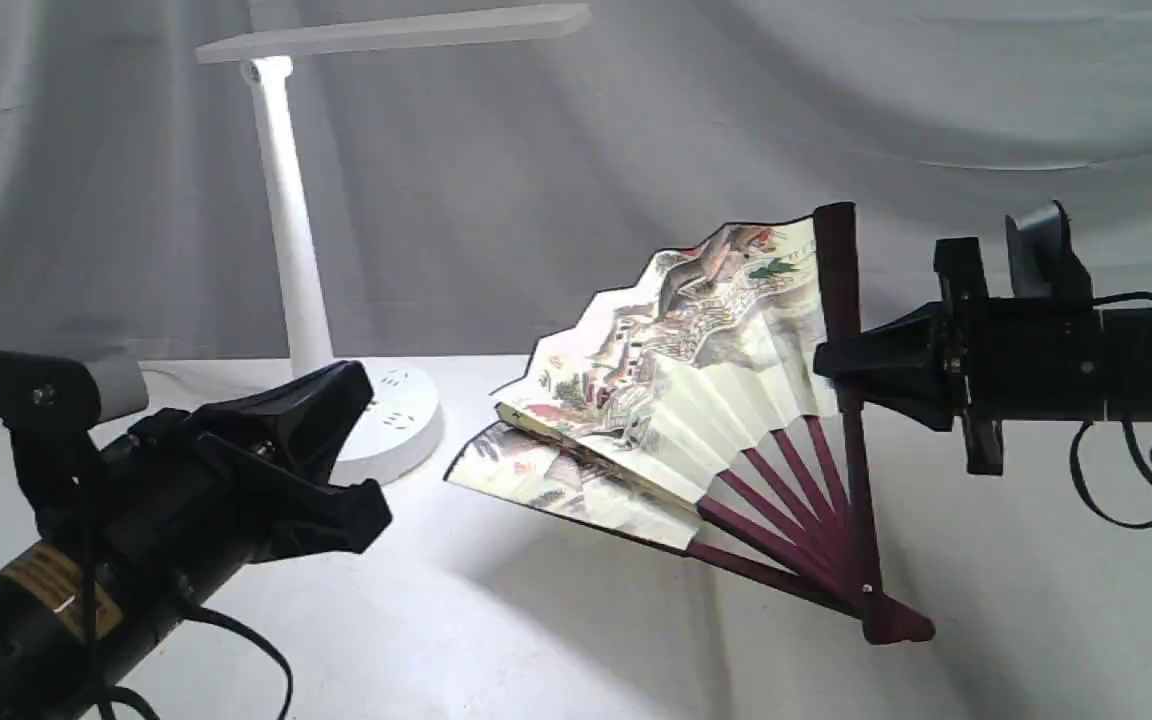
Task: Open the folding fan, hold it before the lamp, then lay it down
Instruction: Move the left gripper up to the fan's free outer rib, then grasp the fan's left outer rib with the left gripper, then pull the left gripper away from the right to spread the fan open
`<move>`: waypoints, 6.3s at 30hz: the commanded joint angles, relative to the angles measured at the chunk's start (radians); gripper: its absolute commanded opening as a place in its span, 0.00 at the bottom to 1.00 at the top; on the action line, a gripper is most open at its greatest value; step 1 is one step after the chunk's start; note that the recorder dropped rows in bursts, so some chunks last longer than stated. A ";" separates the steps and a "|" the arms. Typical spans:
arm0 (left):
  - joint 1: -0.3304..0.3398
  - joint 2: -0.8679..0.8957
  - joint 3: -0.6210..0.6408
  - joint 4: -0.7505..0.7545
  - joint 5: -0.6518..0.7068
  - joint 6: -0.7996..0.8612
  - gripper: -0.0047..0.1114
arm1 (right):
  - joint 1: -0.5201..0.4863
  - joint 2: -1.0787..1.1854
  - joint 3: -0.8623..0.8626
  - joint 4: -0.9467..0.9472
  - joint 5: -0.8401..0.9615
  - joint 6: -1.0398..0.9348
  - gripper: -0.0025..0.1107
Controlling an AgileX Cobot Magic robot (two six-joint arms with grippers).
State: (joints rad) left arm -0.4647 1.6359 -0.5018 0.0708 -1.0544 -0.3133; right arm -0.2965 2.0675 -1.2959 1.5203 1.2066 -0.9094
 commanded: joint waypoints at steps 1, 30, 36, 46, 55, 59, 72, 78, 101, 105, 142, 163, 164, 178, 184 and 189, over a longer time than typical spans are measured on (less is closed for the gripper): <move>0.000 0.047 0.012 0.058 -0.060 -0.168 0.04 | -0.004 -0.005 0.007 0.026 0.014 -0.011 0.02; 0.000 0.561 -0.278 0.157 -0.167 -1.066 0.52 | -0.002 -0.005 0.007 0.055 0.014 -0.010 0.02; 0.000 0.597 -0.373 0.208 -0.167 -1.130 0.52 | -0.002 -0.005 0.007 0.049 0.014 -0.010 0.02; 0.000 0.670 -0.483 0.215 -0.167 -1.311 0.47 | -0.002 -0.005 0.007 0.042 0.014 -0.010 0.02; 0.000 0.695 -0.516 0.252 -0.167 -1.361 0.47 | -0.002 -0.005 0.007 0.044 0.014 -0.026 0.02; 0.000 0.695 -0.516 0.238 -0.167 -1.361 0.35 | -0.002 -0.005 0.007 0.042 0.014 -0.026 0.02; 0.000 0.695 -0.516 0.179 -0.167 -1.354 0.04 | -0.002 -0.005 0.007 0.003 0.014 -0.026 0.02; 0.000 0.695 -0.574 0.260 -0.167 -1.354 0.04 | 0.026 -0.005 0.007 0.006 0.014 -0.035 0.02; -0.004 0.695 -0.765 0.425 -0.167 -1.520 0.04 | 0.042 -0.005 0.007 0.024 0.014 -0.056 0.02; -0.015 0.693 -0.795 0.435 -0.128 -1.547 0.04 | 0.028 -0.005 0.007 0.065 0.014 -0.056 0.02; -0.098 0.693 -0.835 0.189 -0.152 -1.502 0.04 | -0.300 -0.005 0.007 -0.025 0.014 -0.046 0.02; -0.098 0.693 -0.656 -0.046 -0.167 -1.457 0.04 | -0.508 -0.005 0.011 -0.108 0.014 0.005 0.02; -0.098 0.693 -0.656 -0.046 -0.167 -1.457 0.04 | -0.522 -0.005 0.020 -0.100 0.014 0.005 0.02; -0.098 0.693 -0.656 -0.053 -0.167 -1.457 0.04 | -0.590 -0.005 0.130 -0.042 0.014 -0.009 0.02; -0.098 0.693 -0.656 -0.062 -0.167 -1.457 0.04 | -0.590 -0.005 0.130 -0.042 0.014 -0.009 0.02; -0.098 0.693 -0.656 -0.064 -0.167 -1.457 0.04 | -0.590 -0.005 0.130 -0.042 0.014 -0.009 0.02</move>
State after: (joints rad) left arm -0.5900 2.3437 -1.1612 0.1629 -1.1607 -1.7517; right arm -0.8569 2.0697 -1.1658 1.4907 1.3048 -0.8646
